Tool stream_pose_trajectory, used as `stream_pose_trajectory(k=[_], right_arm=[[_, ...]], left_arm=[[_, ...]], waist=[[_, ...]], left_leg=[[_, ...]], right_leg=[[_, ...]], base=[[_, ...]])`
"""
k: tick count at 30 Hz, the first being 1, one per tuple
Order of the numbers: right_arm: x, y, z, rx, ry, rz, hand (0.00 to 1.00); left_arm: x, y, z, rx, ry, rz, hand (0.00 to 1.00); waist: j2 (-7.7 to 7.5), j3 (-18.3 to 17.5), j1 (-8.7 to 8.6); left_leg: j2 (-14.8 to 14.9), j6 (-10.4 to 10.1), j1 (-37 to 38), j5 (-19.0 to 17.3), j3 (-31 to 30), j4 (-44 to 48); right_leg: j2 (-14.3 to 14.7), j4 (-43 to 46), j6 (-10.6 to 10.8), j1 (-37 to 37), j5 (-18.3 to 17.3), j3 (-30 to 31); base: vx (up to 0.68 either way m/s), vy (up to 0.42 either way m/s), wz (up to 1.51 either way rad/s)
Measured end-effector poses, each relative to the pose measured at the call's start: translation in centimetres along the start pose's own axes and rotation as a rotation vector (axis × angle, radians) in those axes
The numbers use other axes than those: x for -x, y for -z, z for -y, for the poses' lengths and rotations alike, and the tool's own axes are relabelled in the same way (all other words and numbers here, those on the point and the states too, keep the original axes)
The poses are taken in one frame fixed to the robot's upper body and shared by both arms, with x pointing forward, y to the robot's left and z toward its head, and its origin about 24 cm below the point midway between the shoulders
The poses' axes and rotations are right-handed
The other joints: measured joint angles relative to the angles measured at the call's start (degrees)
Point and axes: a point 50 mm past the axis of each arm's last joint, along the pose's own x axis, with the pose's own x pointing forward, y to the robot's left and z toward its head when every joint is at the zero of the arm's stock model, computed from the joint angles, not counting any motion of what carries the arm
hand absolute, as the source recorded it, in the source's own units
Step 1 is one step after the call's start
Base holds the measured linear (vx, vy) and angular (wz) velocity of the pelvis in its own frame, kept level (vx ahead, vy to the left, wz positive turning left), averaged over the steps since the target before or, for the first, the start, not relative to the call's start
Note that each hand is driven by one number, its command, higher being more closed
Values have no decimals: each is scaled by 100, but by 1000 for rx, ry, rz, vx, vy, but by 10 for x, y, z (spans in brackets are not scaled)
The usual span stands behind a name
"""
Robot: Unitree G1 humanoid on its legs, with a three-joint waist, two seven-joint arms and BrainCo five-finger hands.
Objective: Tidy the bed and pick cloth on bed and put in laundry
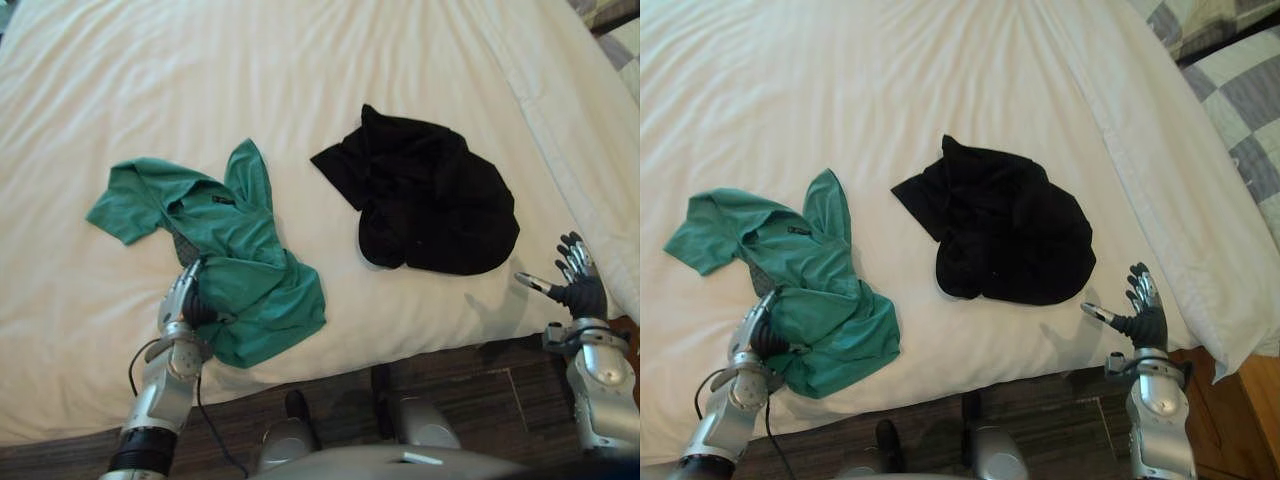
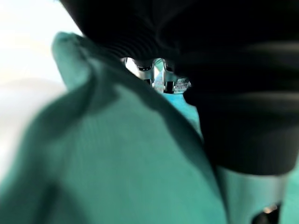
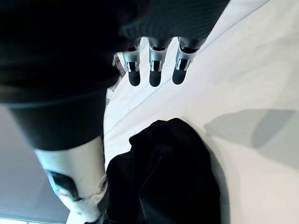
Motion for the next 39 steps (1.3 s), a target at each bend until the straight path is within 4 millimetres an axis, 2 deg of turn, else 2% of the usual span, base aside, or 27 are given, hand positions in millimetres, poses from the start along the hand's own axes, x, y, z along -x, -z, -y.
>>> stream_pose_trajectory(k=[3,4,8,10,13,17,22,26,28,30,33,35,39], right_arm=[[-7,-14,-4,-17,-14,60,0],[-9,-18,-5,-9,-25,73,0],[-9,-24,-9,-16,-58,91,0],[-10,-26,-10,-18,-59,100,0],[-8,-24,-10,-13,-60,92,0],[0,-21,-16,32,-86,85,0],[9,-18,-30,91,-166,87,0],[12,-13,-55,102,-257,73,0],[10,-9,-66,89,-276,54,0],[7,-2,-79,97,-283,24,0],[0,5,-99,151,-295,-13,0],[-7,7,-111,170,-281,-32,0],[-21,13,-115,245,-237,-80,0]], left_arm=[[-8,-10,-9,9,-67,48,0],[-9,-14,-13,10,-87,70,100],[-15,-24,-24,11,-117,144,100],[-18,-39,-37,55,-127,227,100],[-22,-63,-43,188,-56,328,100],[-13,-82,-28,377,122,420,100],[5,-99,7,433,307,477,100],[13,-99,23,430,390,444,100],[12,-97,26,457,411,411,100],[9,-98,27,485,422,390,100],[2,-102,28,541,434,370,100],[-1,-107,28,568,434,380,100],[-3,-115,32,629,428,372,100]], waist=[[-23,76,65],[-32,138,72],[-80,216,100],[-128,276,107],[-145,338,111],[-139,341,111],[-173,355,112],[-365,346,170],[-489,335,282],[-618,295,292],[-831,286,447],[-943,302,489],[-1067,326,675]], left_leg=[[-10,14,-179,23,35,20],[-14,17,-192,37,34,17],[-46,43,-232,63,50,18],[-80,72,-240,89,51,-2],[-109,85,-238,124,53,-30],[-123,90,-142,154,147,-122],[-77,81,14,148,131,-176],[1,59,-83,65,82,10],[46,29,-115,1,54,121],[87,17,-220,-12,-51,203],[119,3,-358,-31,-192,334],[129,11,-495,-48,-361,446],[167,32,-627,-74,-501,542]], right_leg=[[-1,-26,-10,-174,83,57],[-2,-69,-13,-168,127,83],[-17,-158,9,-175,214,178],[-48,-194,42,-174,260,201],[-78,-209,72,-174,292,236],[-78,-288,95,-129,368,343],[-68,-542,139,133,476,348],[-52,-771,164,260,552,353],[-17,-790,159,295,561,356],[-8,-809,162,298,563,345],[7,-814,184,298,577,340],[8,-813,250,298,620,339],[-4,-787,341,269,694,351]], base=[[-17,0,-5],[0,0,0],[-40,17,-1],[-33,18,1],[-18,13,2],[22,16,-10],[15,1,2],[2,-24,5],[-2,-16,0],[-4,-38,22],[-7,-17,23],[-21,7,32],[-23,14,19]])
